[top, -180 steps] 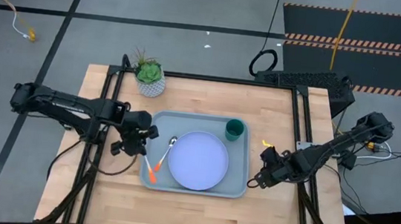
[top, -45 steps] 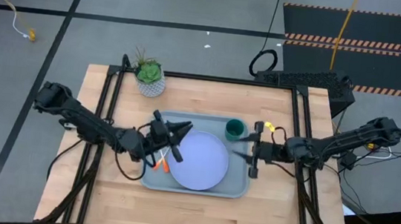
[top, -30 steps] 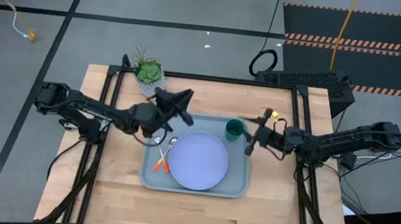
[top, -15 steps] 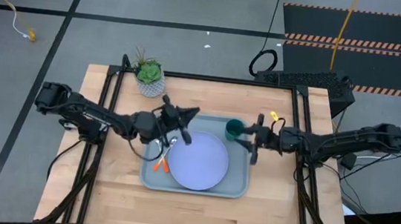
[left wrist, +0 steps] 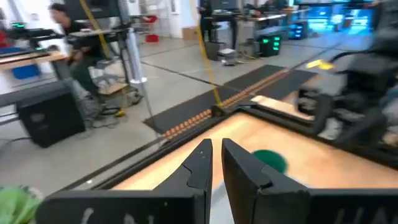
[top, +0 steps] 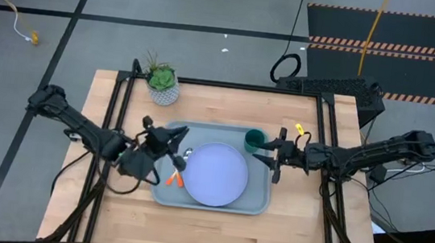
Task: Pick and place plate/cup/fork/spoon on tray
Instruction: Put the orange fork to the left of the orange spoon on the blue tray
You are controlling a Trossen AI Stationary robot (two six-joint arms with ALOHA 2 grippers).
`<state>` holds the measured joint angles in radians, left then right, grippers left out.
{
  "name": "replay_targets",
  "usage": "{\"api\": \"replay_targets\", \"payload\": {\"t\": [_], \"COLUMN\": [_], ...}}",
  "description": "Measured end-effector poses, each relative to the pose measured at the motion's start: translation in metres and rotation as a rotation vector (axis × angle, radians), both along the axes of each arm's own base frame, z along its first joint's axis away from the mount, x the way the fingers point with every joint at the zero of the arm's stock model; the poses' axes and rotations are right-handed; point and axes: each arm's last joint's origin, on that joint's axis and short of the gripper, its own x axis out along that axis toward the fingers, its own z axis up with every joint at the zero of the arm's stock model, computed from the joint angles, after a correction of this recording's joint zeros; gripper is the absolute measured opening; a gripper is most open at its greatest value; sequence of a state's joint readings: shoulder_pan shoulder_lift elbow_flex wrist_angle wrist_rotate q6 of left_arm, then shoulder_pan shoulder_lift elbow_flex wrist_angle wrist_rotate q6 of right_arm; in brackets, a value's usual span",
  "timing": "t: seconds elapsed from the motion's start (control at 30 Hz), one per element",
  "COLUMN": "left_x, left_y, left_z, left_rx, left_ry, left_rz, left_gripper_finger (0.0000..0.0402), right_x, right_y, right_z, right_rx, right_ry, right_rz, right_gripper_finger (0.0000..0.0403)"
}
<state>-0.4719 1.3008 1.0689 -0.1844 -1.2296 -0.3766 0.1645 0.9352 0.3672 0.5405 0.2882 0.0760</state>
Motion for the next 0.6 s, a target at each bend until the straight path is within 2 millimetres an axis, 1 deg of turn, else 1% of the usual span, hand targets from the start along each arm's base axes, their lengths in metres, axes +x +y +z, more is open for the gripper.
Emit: {"api": "replay_targets", "payload": {"t": [0.07, 0.1, 0.17, 0.2, 0.27, 0.33, 0.37, 0.5, 0.6], "left_x": [0.004, 0.006, 0.011, 0.012, 0.014, 0.012, 0.01, 0.005, 0.008], "left_y": [-0.006, -0.008, -0.005, 0.0, 0.016, 0.034, 0.042, 0.062, 0.076], "left_z": [0.006, 0.006, 0.005, 0.005, 0.003, -0.004, -0.011, -0.021, -0.022], "left_rx": [-0.012, -0.023, -0.109, -0.188, -0.418, -0.647, -0.722, -0.869, -0.947], "left_ry": [0.018, 0.046, 0.094, 0.128, 0.203, 0.335, 0.411, 0.55, 0.522], "left_rz": [-0.043, -0.071, -0.132, -0.154, -0.155, -0.088, -0.037, 0.083, 0.139], "left_gripper_finger": [0.0039, 0.0039, 0.0039, 0.0039, 0.004, 0.004, 0.004, 0.004, 0.004], "right_x": [0.0, 0.0, 0.0, 0.0, 0.0, 0.0, 0.0, 0.0, -0.001], "right_y": [0.002, 0.003, 0.004, 0.005, 0.005, 0.004, 0.004, 0.002, -0.001], "right_z": [0.0, 0.0, 0.001, 0.002, 0.002, 0.003, 0.004, 0.011, 0.017], "right_rx": [-0.016, -0.023, -0.045, -0.056, -0.073, -0.092, -0.105, -0.156, -0.195], "right_ry": [0.006, -0.002, -0.01, -0.012, -0.011, -0.023, -0.033, -0.093, -0.134], "right_rz": [0.008, 0.014, 0.027, 0.03, 0.03, 0.029, 0.028, 0.017, 0.004], "right_gripper_finger": [0.0144, 0.0144, 0.0144, 0.0144, 0.0144, 0.0144, 0.0144, 0.0144, 0.0144]}}
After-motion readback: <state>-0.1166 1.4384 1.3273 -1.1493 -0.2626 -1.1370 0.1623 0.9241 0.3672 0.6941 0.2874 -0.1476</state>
